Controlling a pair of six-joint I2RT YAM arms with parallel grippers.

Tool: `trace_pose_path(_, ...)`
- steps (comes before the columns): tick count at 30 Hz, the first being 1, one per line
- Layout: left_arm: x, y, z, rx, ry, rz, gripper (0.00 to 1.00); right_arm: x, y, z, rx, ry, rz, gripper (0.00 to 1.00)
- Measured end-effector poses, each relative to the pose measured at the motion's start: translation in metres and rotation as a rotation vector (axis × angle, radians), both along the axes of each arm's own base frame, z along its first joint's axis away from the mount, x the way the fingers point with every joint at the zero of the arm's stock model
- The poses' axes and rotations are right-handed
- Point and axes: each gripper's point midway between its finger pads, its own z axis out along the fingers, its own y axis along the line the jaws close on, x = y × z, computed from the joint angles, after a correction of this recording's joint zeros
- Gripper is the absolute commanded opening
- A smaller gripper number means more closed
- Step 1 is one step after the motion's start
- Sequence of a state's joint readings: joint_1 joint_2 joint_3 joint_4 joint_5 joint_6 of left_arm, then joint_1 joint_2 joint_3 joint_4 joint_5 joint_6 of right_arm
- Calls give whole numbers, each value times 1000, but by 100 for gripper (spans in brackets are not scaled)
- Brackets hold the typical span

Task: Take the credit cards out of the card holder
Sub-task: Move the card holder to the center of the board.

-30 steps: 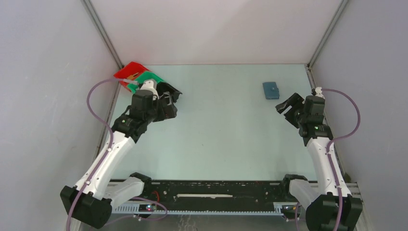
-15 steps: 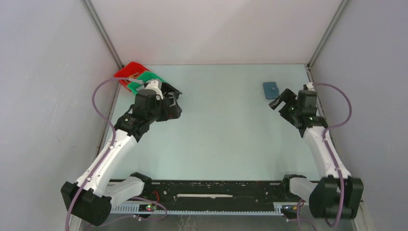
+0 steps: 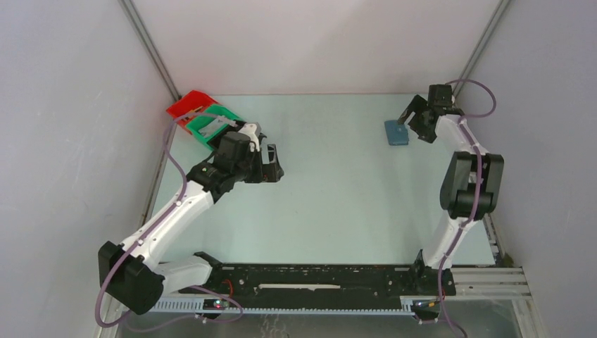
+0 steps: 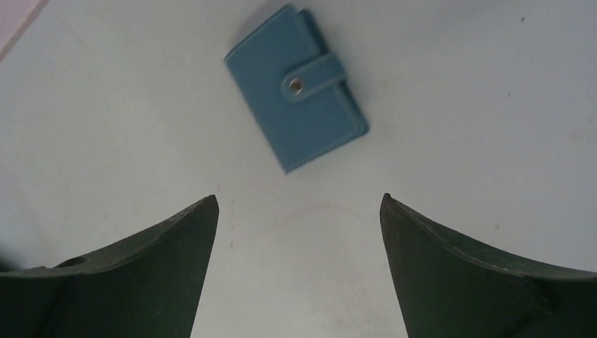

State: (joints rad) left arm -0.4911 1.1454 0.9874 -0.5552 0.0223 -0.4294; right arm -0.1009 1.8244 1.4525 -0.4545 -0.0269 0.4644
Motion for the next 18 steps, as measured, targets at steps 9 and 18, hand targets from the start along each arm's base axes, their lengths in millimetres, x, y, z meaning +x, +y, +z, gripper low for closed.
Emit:
trace_pose_path(9, -2, -2, 0, -7, 4, -12, 100, 29, -31, -61, 22, 139, 0, 80)
trace_pose_path(18, -1, -2, 0, -11, 6, -3, 100, 29, -26, -96, 126, 191, 45, 58)
